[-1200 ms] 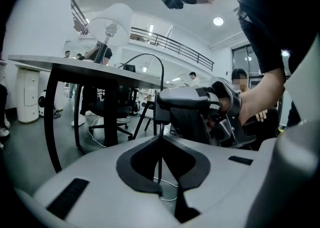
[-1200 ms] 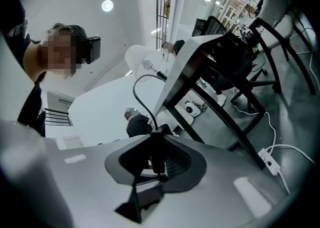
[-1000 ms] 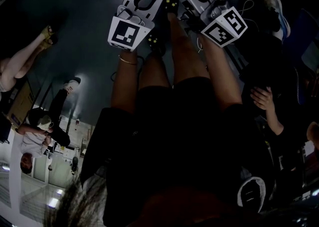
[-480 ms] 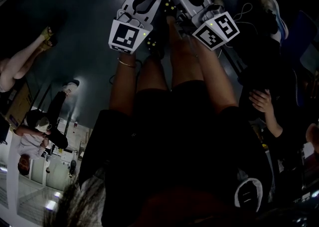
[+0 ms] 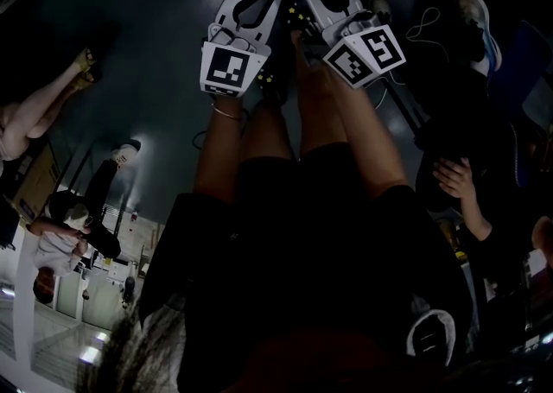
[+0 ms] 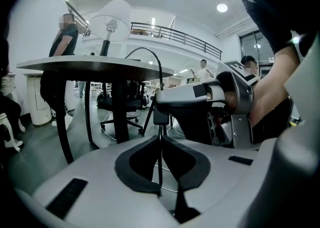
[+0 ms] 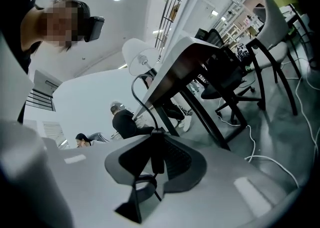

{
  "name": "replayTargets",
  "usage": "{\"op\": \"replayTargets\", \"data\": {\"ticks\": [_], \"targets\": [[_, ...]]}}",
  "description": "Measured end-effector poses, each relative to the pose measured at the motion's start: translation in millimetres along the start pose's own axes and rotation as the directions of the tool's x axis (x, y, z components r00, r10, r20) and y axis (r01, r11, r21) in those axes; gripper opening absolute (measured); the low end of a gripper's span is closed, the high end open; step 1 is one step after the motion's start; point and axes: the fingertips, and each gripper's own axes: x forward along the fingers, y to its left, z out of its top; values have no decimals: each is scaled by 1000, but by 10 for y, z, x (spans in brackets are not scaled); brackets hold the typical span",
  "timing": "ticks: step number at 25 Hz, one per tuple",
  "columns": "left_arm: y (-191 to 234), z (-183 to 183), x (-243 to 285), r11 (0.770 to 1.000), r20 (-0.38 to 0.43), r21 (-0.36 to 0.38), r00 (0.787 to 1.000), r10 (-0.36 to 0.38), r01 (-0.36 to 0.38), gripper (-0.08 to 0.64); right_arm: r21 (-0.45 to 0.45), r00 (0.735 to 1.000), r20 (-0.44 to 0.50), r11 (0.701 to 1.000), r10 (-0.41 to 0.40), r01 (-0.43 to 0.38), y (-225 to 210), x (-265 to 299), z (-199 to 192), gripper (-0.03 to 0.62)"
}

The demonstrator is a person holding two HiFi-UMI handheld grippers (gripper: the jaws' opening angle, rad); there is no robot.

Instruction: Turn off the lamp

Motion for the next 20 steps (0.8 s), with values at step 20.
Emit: {"op": "replayTargets", "data": {"ticks": [20], "targets": [[225,49,48,990,53,-125,996,75,-68,12,-21,998,5,998,-59,59,-484,36,-183,67]]}}
